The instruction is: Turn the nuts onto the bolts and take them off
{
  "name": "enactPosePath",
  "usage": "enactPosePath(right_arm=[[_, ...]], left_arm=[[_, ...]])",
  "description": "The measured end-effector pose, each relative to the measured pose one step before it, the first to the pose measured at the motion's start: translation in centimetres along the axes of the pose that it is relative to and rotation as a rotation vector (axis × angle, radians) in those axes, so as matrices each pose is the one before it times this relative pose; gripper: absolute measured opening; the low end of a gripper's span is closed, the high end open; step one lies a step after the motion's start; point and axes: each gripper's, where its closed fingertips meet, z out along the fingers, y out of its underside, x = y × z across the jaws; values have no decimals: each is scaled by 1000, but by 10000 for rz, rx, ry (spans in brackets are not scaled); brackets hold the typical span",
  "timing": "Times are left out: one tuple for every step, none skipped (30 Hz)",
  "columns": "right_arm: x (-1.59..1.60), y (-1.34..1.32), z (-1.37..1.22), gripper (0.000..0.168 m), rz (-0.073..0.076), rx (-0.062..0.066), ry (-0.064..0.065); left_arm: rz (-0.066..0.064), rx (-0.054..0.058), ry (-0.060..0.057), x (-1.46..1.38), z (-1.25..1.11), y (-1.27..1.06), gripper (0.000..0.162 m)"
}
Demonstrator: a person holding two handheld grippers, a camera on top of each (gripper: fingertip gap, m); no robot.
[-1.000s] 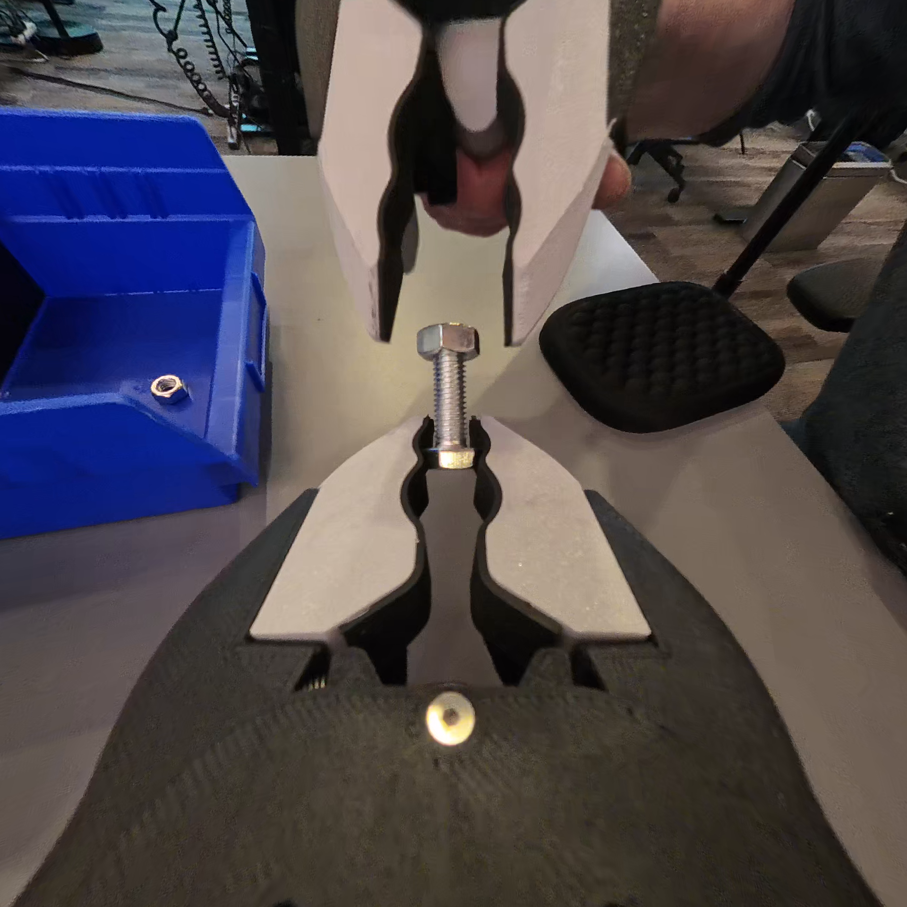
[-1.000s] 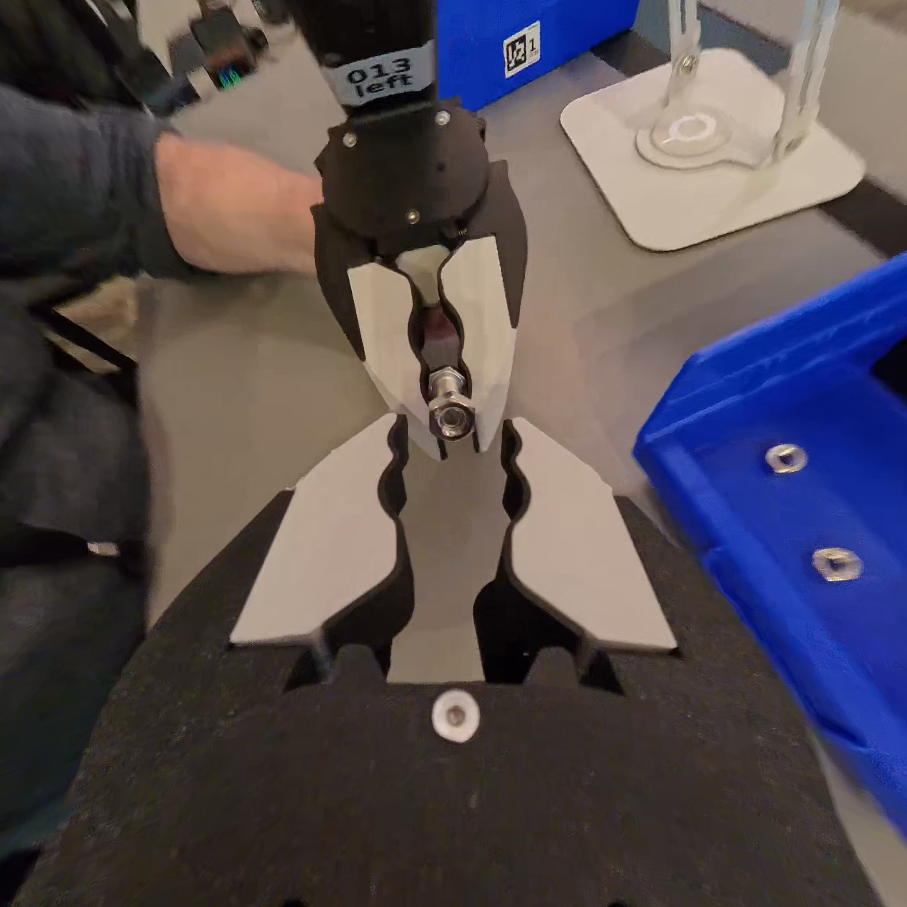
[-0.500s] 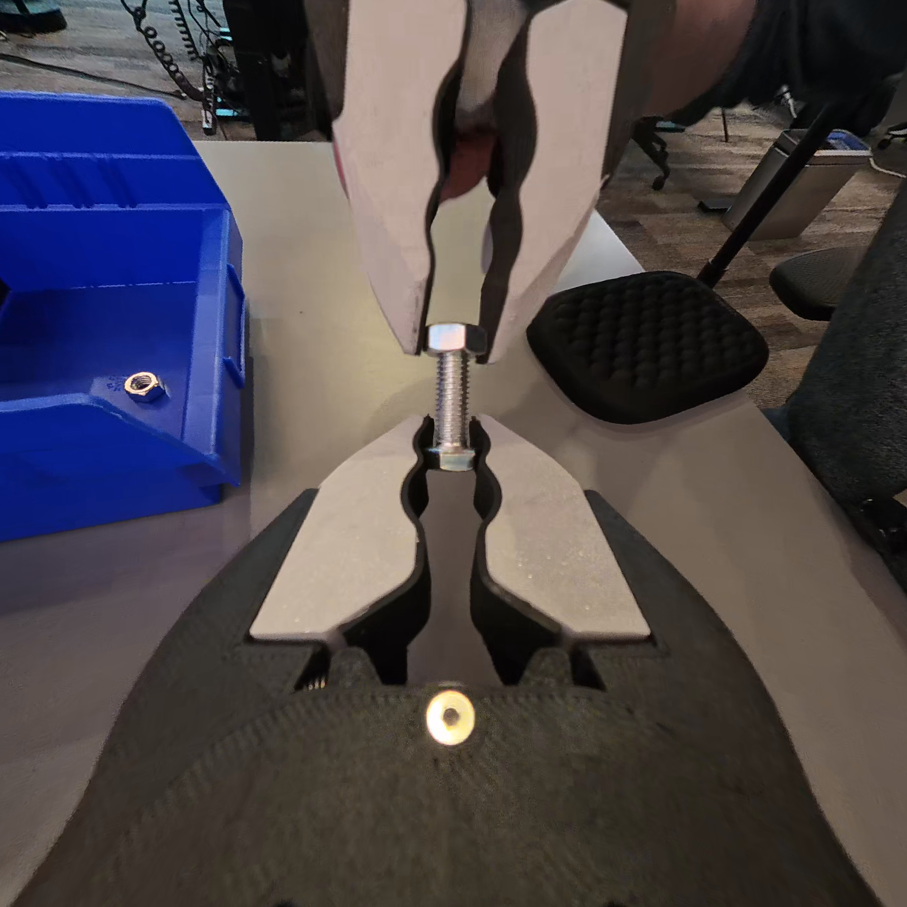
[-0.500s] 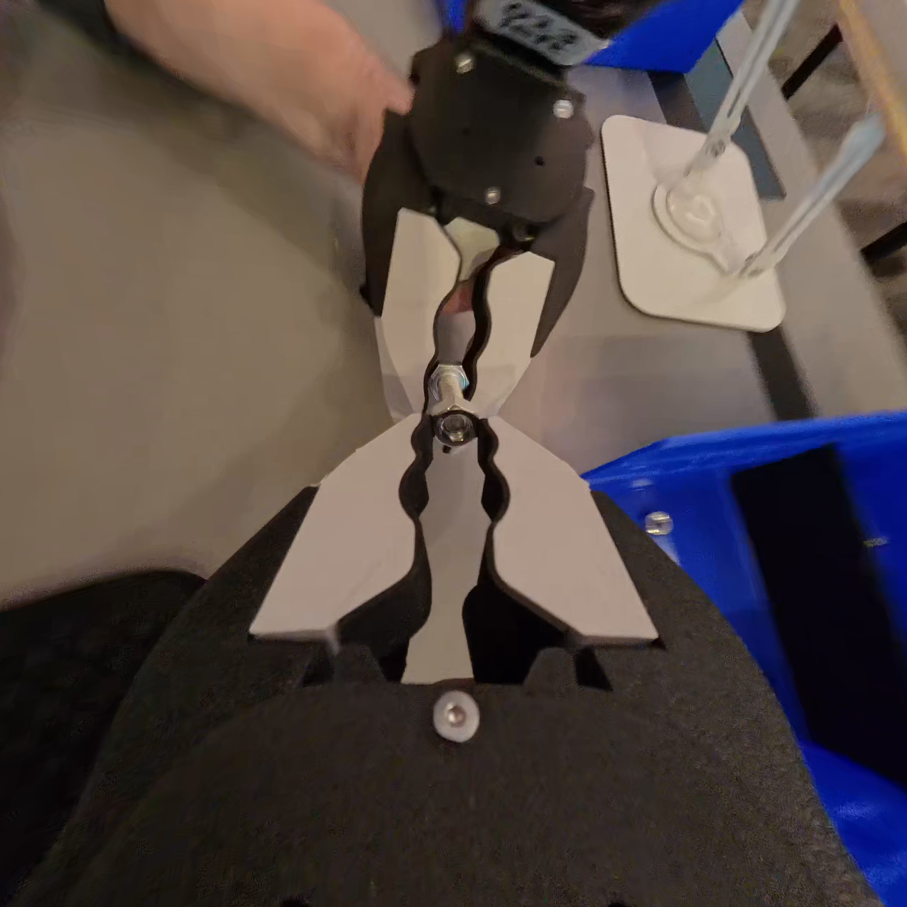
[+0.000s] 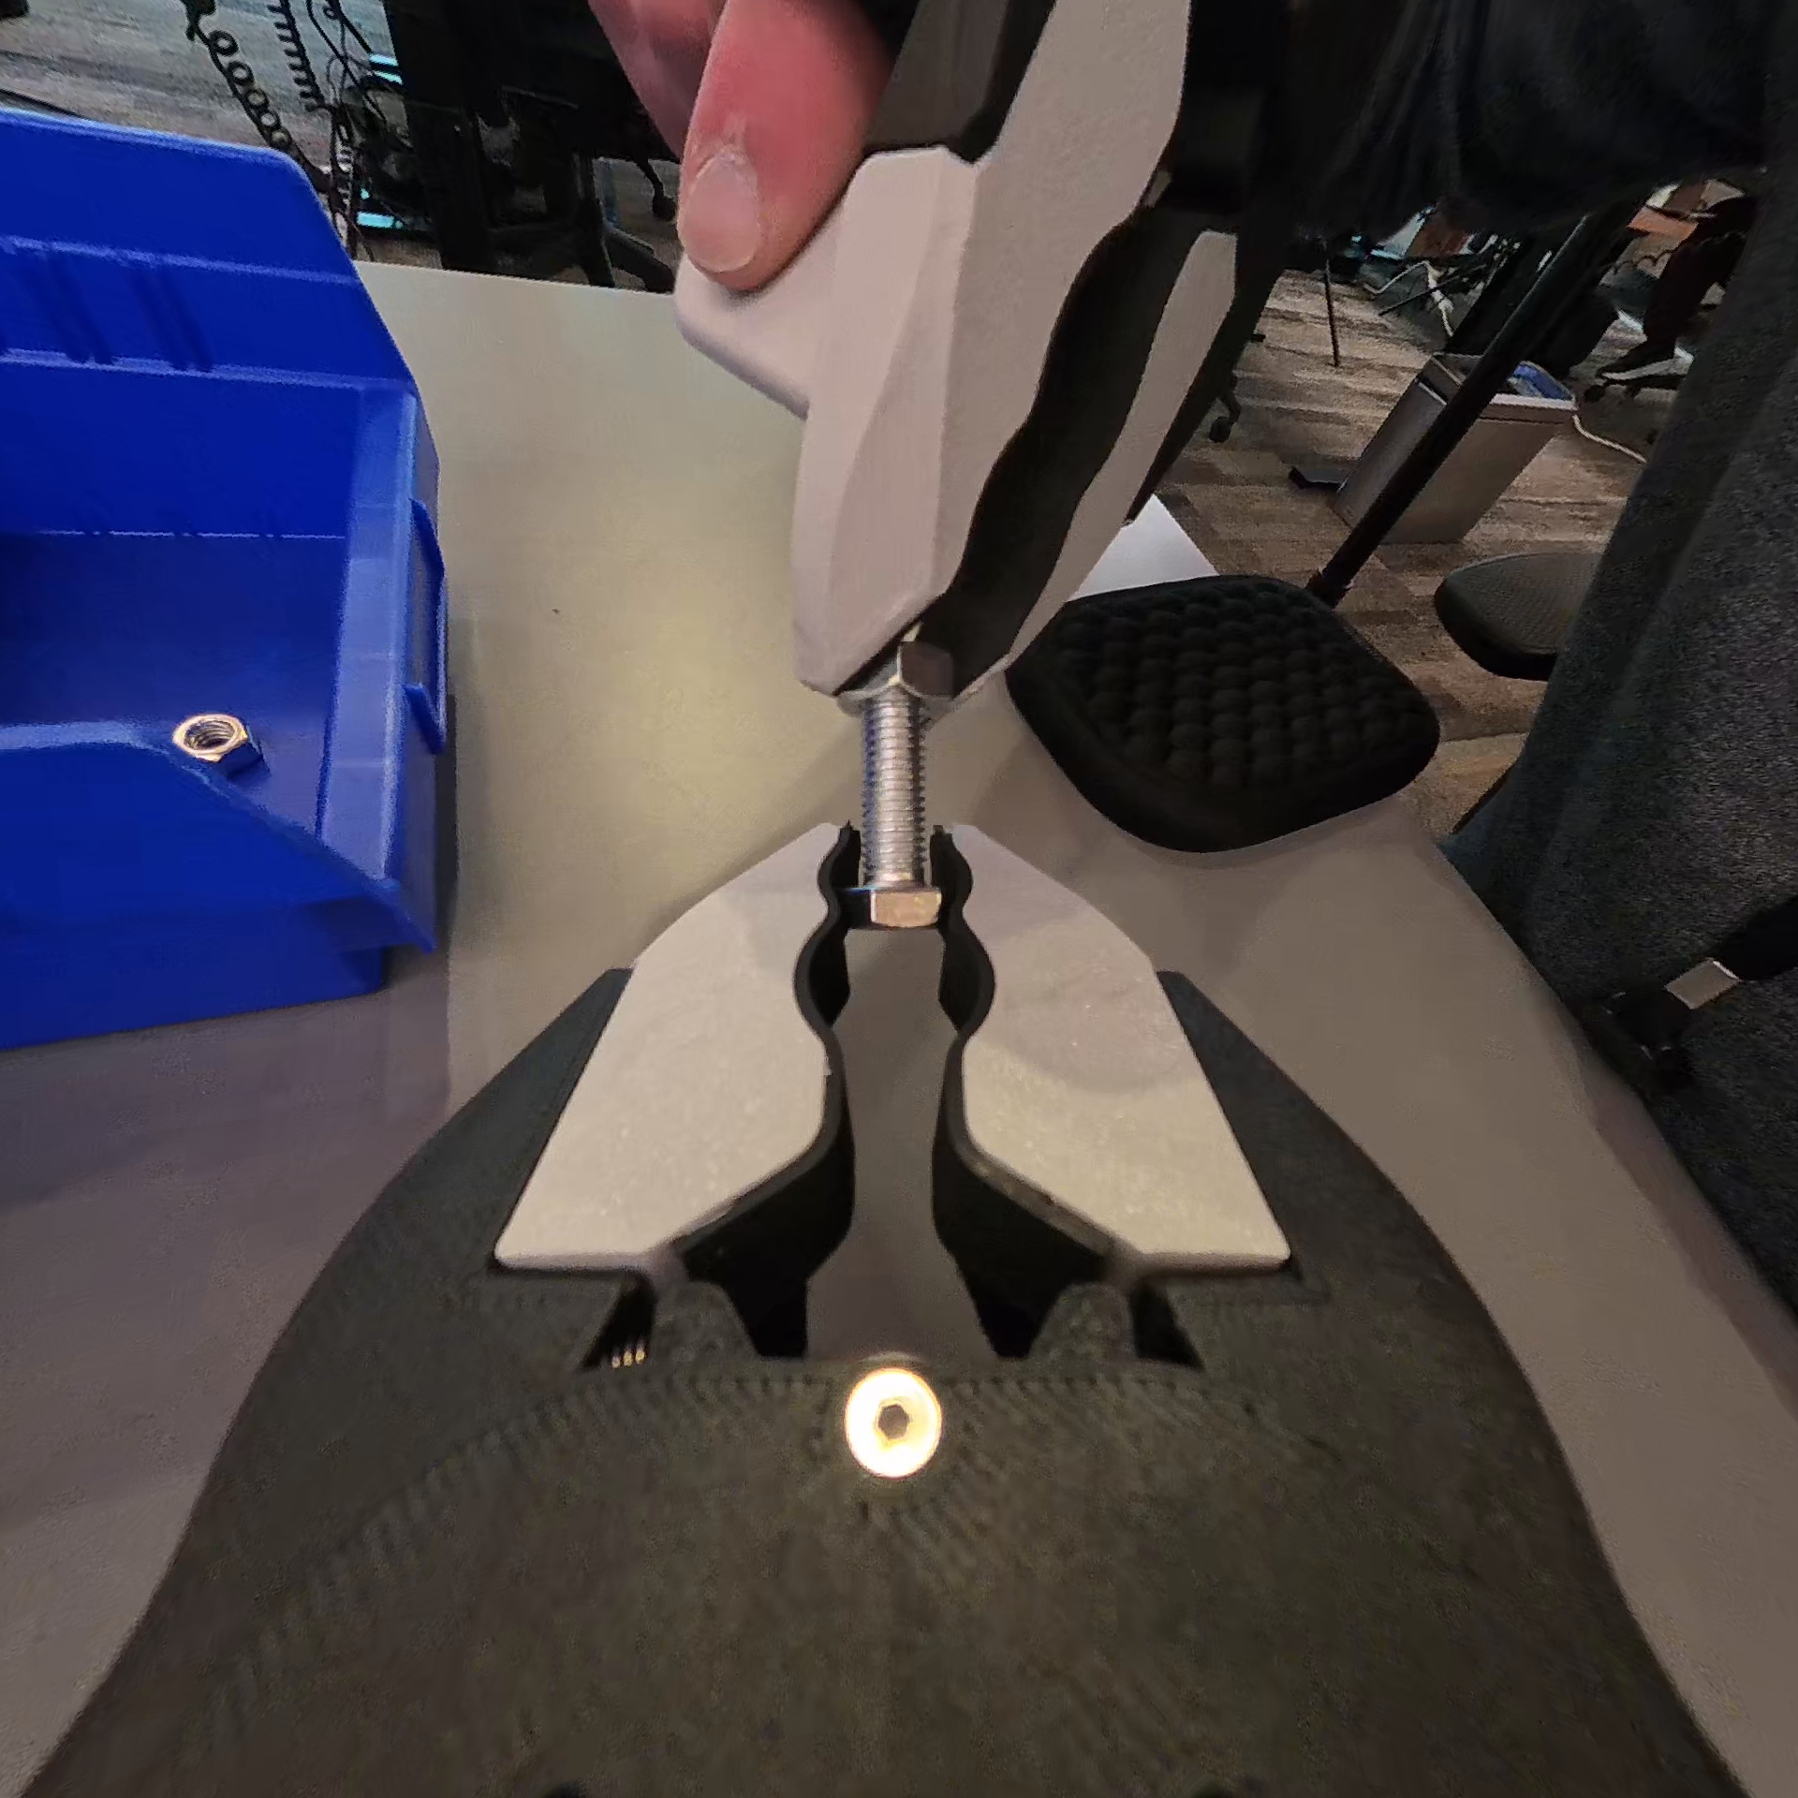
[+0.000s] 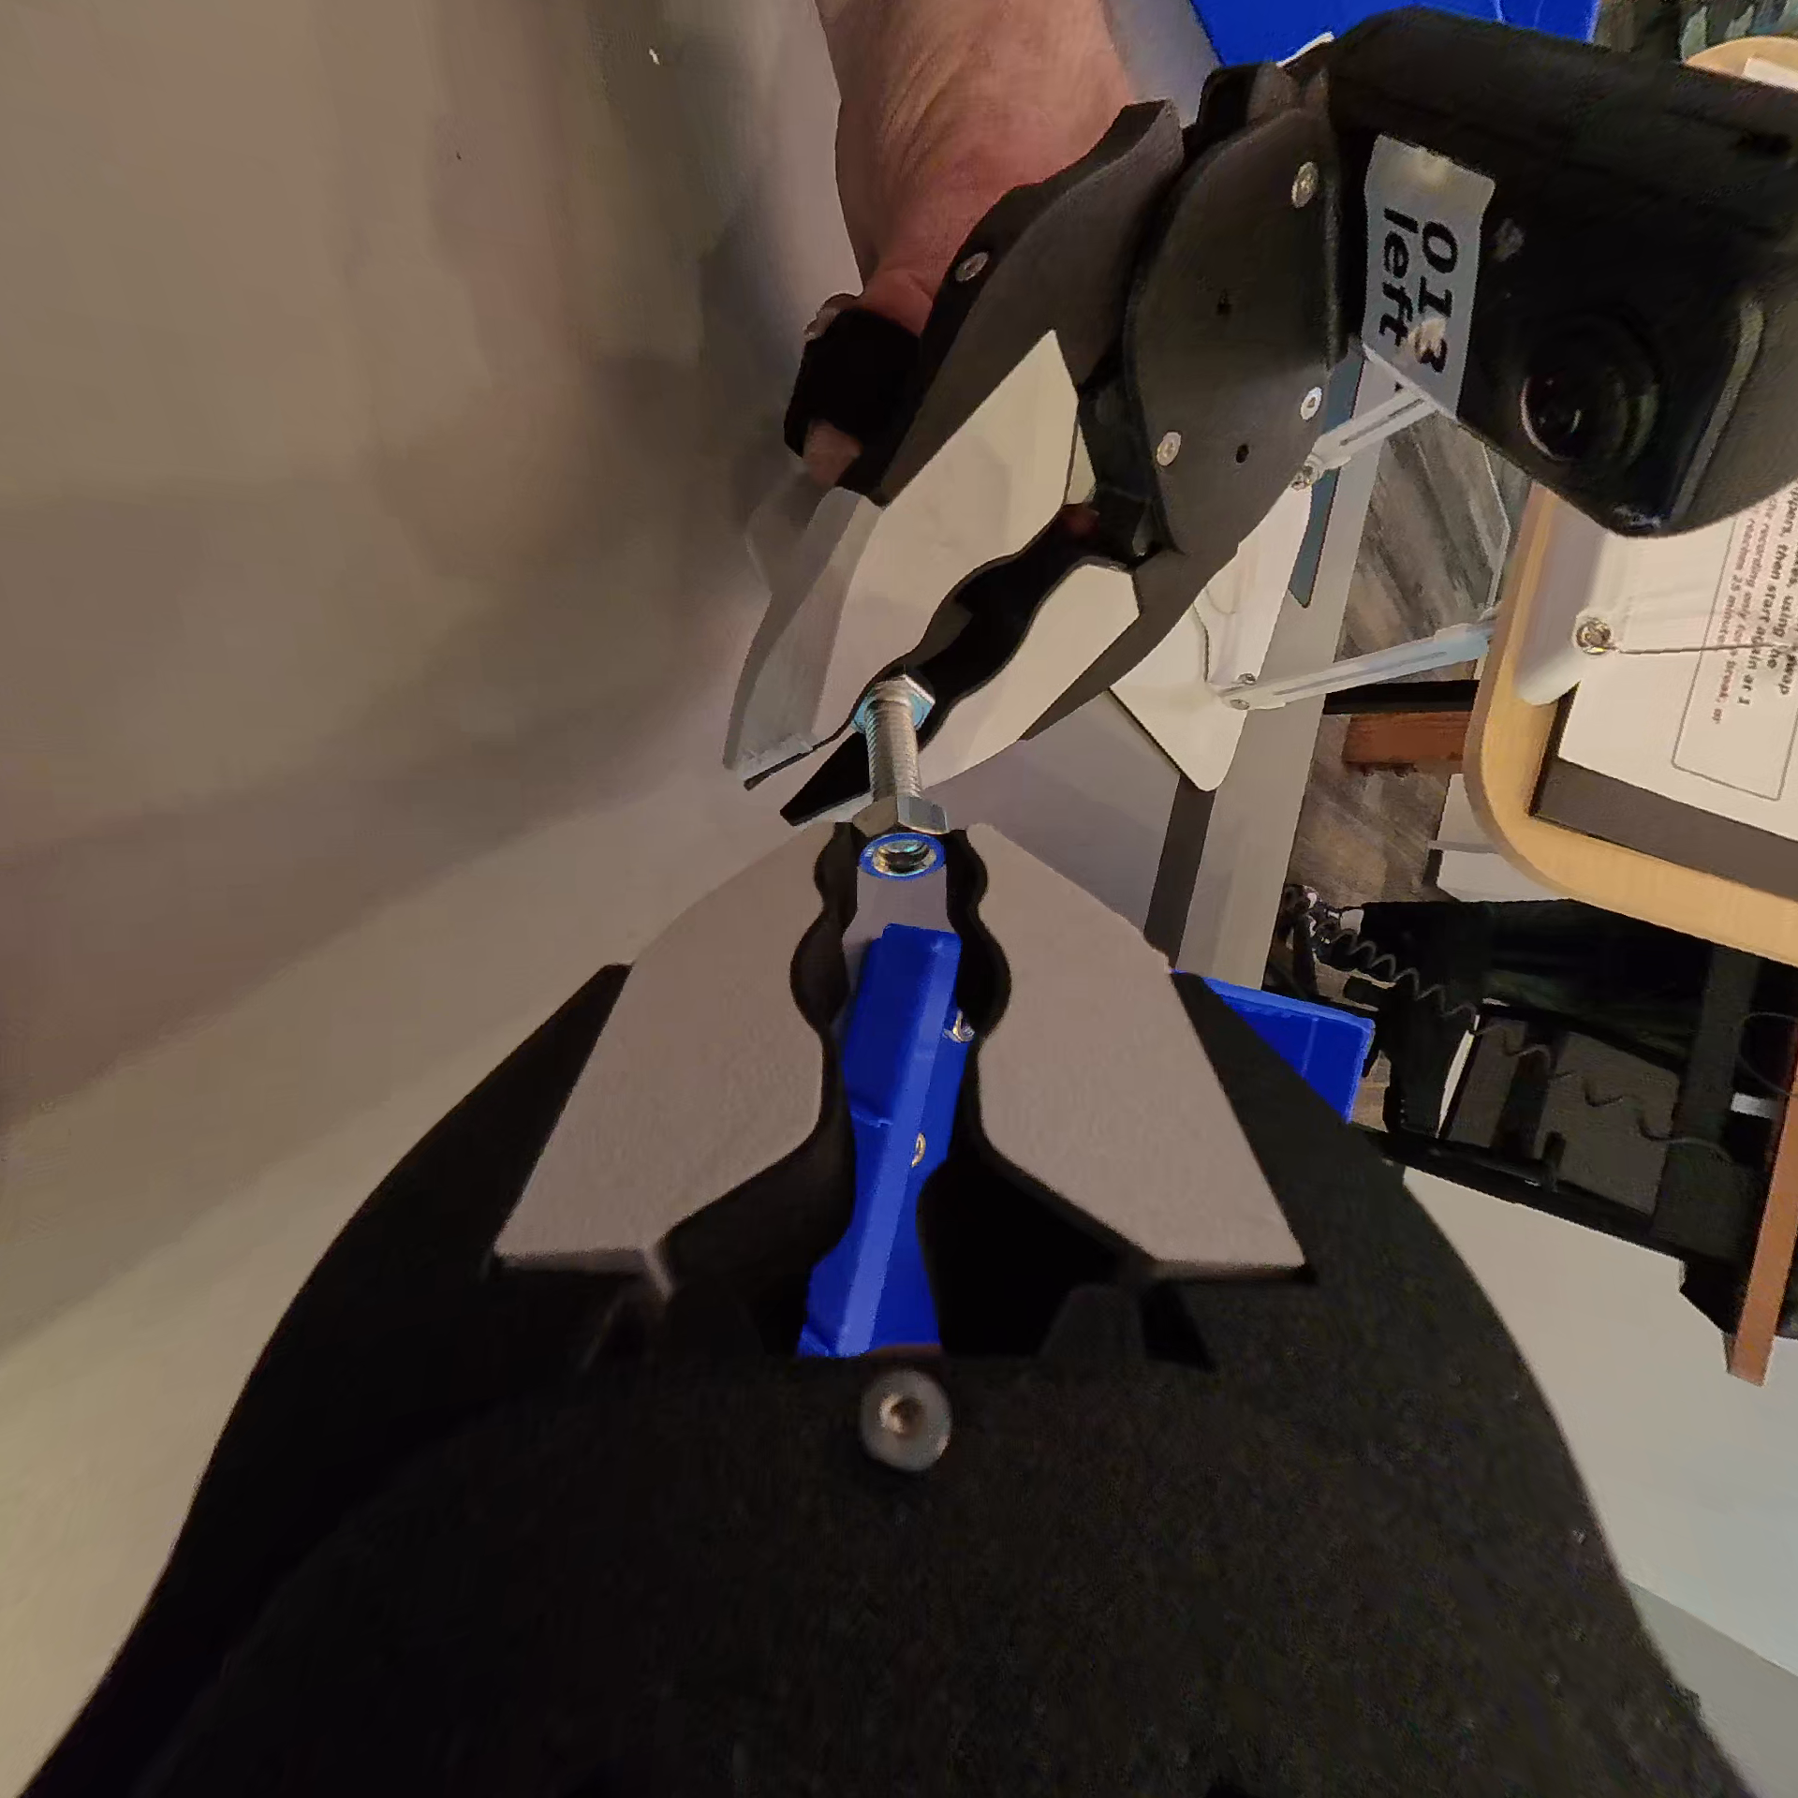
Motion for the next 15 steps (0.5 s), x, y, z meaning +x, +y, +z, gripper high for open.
enactPosePath(right_arm=[[47, -5, -36, 18, 92, 35, 19], [46, -20, -38, 19, 110, 39, 0], [34, -34, -40, 23, 116, 53, -10], [59, -35, -41, 27, 118, 46, 9], [126, 20, -58, 30, 115, 22, 49], [123, 7, -102, 32, 115, 41, 40], [44, -59, -156, 33, 173, 95, -26], [76, -63, -170, 34, 326, 125, -40], [88, 4, -141, 35, 549, 116, -90], [-12, 11, -92, 35, 780, 142, -199], [78, -8, -67, 35, 956, 226, -156], [135, -18, -38, 35, 1064, 263, -143], [-88, -28, 2, 35, 1095, 293, -340], [-178, -115, 8, 34, 1062, 369, -419], [-44, -129, 12, 34, 986, 393, -313]], left_arm=[[0, 8, 5, 12, -25, -52, 14], [28, 4, -23, 0, -8, -45, 14], [17, 24, -29, -15, -10, -67, 14], [-16, 23, 27, 45, -4, -44, 14], [7, 5, -17, -25, 0, -16, 14], [12, -1, -16, -9, -21, -8, 14], [2, 30, -31, -49, -36, -50, 14], [13, 54, -77, -92, -71, -110, 14], [30, 14, -67, -62, -65, -89, 15], [100, -33, -155, -146, -60, -18, 14], [149, -72, -228, -193, -37, 2, 14], [94, -42, -106, -35, 1, -42, 14], [62, 12, -60, 31, -1, -110, 14], [78, -21, -128, -80, 26, -48, 14], [55, -41, -92, -39, 49, 1, 14]])
